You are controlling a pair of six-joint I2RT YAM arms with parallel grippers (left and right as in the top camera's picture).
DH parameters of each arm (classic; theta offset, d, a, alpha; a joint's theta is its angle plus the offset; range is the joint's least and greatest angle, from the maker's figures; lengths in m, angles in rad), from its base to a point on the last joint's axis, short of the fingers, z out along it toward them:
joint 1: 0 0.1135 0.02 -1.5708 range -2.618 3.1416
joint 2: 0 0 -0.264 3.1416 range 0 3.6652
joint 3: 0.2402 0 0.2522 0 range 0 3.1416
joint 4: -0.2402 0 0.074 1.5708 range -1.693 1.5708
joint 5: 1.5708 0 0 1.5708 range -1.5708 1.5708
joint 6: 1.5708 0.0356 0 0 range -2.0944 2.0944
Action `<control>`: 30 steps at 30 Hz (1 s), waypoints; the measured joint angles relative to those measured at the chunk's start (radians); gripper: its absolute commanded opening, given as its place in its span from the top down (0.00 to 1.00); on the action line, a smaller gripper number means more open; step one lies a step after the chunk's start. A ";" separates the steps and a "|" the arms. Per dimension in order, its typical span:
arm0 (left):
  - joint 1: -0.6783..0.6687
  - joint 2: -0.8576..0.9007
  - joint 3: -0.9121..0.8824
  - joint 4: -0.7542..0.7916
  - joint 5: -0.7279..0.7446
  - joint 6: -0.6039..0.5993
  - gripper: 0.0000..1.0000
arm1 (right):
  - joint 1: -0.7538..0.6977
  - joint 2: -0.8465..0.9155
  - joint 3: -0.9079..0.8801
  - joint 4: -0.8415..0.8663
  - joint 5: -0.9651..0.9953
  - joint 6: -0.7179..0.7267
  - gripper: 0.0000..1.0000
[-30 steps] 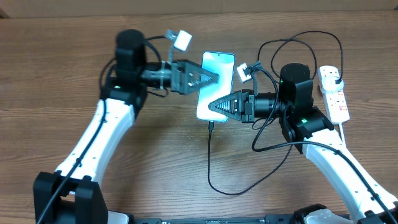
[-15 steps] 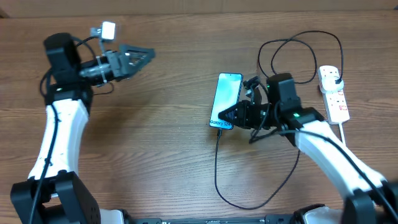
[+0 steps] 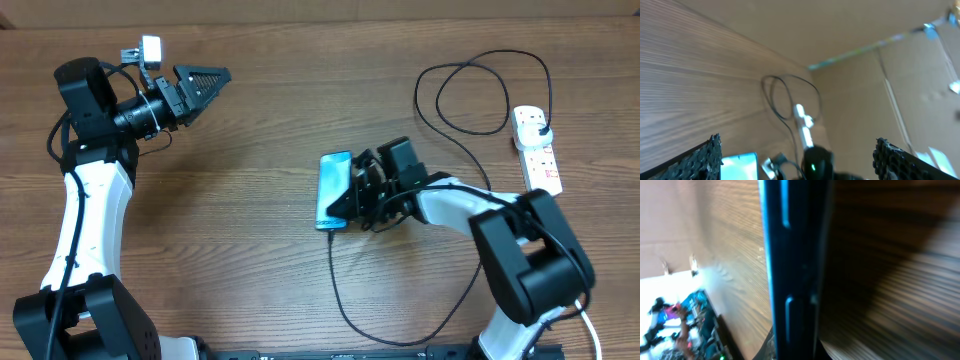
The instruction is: Plug charger to phone and switch on socket
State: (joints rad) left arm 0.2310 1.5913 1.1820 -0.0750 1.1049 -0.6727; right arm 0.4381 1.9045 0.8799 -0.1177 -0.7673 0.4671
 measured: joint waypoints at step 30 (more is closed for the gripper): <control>0.000 0.000 0.000 -0.008 -0.486 0.000 0.00 | 0.075 0.004 0.093 -0.011 0.116 0.033 0.08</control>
State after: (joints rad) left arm 0.2310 1.5913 1.1820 -0.0834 0.6193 -0.6727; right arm 0.5133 1.9083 0.9733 -0.1284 -0.6518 0.4999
